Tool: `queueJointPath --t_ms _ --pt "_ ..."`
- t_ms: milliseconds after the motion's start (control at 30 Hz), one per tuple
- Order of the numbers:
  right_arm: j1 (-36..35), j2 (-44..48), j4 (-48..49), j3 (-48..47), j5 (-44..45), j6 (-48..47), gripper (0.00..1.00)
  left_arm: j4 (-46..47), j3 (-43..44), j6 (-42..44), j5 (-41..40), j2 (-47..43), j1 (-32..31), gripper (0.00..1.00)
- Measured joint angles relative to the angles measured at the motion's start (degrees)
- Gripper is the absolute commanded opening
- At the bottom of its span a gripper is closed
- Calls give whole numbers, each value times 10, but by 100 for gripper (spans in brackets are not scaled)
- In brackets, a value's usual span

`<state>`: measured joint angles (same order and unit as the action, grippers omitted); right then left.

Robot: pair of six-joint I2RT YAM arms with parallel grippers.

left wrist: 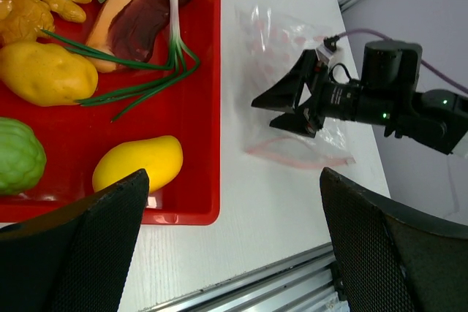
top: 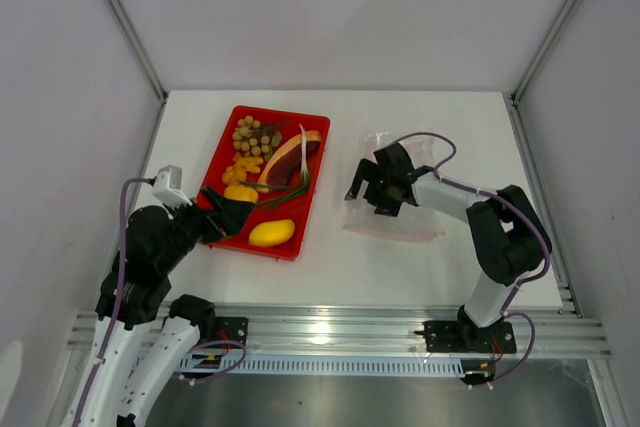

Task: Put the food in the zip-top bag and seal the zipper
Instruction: Move the zipper food storage bag to the center of the board, then pick up the zipper food storage bag at the center of the board.

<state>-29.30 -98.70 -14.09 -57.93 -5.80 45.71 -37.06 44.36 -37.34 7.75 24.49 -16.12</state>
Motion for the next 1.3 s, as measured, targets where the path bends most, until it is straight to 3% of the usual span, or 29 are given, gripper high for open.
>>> queueJointPath --t_ms 200,400,567,933,1167,1300 --pt "-8 41 -80 -71 31 -60 100 -8 9 4 1 0 0 100" --pt "-10 174 -175 -73 75 -181 99 -6 9 4 15 9 0 100" --pt "-60 215 -204 -47 135 -306 94 5 9 3 28 20 0 98" --pt "-184 128 -142 19 330 -469 83 26 -6 3 59 16 0 96" --pt "-190 42 -44 19 407 -538 76 32 -15 3 75 16 0 95" --pt "-185 -12 24 20 436 -582 67 32 -15 3 75 15 0 95"
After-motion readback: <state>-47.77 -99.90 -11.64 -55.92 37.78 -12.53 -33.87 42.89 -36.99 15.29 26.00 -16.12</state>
